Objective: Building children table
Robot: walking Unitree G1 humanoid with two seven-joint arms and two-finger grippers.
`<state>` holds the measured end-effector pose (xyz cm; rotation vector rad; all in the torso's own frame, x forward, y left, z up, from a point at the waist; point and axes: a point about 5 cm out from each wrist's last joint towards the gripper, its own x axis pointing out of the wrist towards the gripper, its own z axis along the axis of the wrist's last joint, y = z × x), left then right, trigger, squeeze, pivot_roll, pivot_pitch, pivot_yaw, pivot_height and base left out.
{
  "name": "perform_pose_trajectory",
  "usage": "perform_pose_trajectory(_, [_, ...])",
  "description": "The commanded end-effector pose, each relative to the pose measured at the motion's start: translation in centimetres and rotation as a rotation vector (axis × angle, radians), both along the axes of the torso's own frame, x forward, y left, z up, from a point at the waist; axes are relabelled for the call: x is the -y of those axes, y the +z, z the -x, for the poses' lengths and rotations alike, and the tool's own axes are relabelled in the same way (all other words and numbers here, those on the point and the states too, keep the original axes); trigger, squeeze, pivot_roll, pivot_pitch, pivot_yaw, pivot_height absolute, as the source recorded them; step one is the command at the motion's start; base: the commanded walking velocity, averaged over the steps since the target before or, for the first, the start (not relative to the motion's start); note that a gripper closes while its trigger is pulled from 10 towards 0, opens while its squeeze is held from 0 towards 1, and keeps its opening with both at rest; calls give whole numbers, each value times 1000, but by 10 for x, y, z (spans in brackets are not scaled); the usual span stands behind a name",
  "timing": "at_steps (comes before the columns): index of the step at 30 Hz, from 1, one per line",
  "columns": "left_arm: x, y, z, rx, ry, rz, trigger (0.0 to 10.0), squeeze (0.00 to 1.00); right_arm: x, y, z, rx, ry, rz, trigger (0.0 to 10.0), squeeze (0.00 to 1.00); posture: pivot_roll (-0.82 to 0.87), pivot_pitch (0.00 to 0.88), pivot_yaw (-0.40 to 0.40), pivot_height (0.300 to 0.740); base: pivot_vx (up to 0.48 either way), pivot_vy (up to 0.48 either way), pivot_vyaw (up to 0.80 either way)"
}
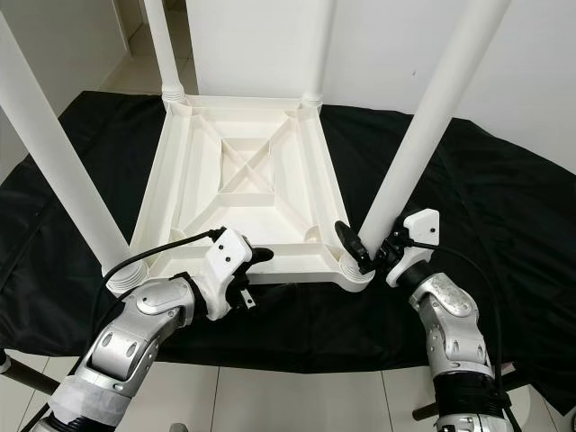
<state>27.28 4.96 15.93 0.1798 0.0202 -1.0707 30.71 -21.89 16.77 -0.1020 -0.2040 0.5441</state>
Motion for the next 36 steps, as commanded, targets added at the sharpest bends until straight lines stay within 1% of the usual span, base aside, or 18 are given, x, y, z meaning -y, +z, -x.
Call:
perform_pose_trajectory(1, [1,0,-2,7,91,7,10000,0,4,-7,0,-42,6,34,0,0,57,69,-34,740,0,0,0])
perform_pose_trajectory(6, [3,0,0,-8,83,16,10000,0,6,-17,1,-98,20,59,0,0,57,67,-37,740,0,0,0])
perform_pose_trajectory(12, [3,1,0,4,88,8,10000,0,7,-29,5,-144,25,75,0,0,60,59,-41,740,0,0,0])
perform_pose_trajectory(13, [4,1,0,6,89,8,10000,0,8,-31,5,-153,5,77,9882,0,61,58,-42,740,0,0,0])
perform_pose_trajectory(17, [4,2,-1,6,92,11,10000,0,8,-32,3,-159,-34,74,10000,0,62,55,-41,740,0,0,0])
perform_pose_trajectory(18, [3,1,-1,-6,94,16,10000,0,8,-32,0,-168,-100,51,10000,0,62,53,-41,740,0,0,0])
perform_pose_trajectory(19, [3,1,-1,-6,94,16,10000,0,8,-32,0,-168,-100,51,10000,0,62,53,-41,740,0,0,0])
perform_pose_trajectory(20, [3,0,-2,-14,99,18,10000,0,8,-32,-3,-172,-173,35,10000,0,62,53,-41,740,0,0,0])
perform_pose_trajectory(21, [3,0,-2,-14,99,18,10000,0,8,-32,-3,-172,-173,35,10000,0,62,53,-41,740,0,0,0])
perform_pose_trajectory(22, [3,-1,-3,-17,108,15,10000,0,5,-33,-5,-173,-239,28,10000,0,59,50,-38,740,0,0,0])
perform_pose_trajectory(23, [3,-1,-3,-17,108,15,10000,0,5,-33,-5,-173,-239,28,10000,0,59,50,-38,740,0,0,0])
perform_pose_trajectory(25, [2,-2,-5,-10,126,6,10000,0,-4,-34,-4,-176,-328,-22,10000,0,57,48,-37,740,0,0,0])
perform_pose_trajectory(27, [2,-2,-5,-10,126,6,10000,0,-4,-34,-4,-176,-328,-22,10000,0,57,48,-37,740,0,0,0])
perform_pose_trajectory(28, [2,-3,-6,0,136,-6,10000,0,-17,-35,-2,-195,-424,-107,10000,0,55,46,-37,740,0,0,0])
perform_pose_trajectory(31, [2,-3,-6,2,137,-9,10000,0,-20,-36,-1,-204,-460,-135,10000,0,55,46,-37,740,0,0,0])
perform_pose_trajectory(33, [2,-4,-6,5,138,-11,10000,0,-27,-38,2,-223,-540,-176,10000,0,55,43,-36,740,0,0,0])
perform_pose_trajectory(34, [2,-4,-6,5,138,-11,10000,0,-27,-38,2,-223,-540,-176,10000,0,55,43,-36,740,0,0,0])
perform_pose_trajectory(36, [2,-4,-5,4,137,-11,10000,0,-33,-40,4,-231,-578,-194,10000,0,54,39,-38,740,0,0,0])
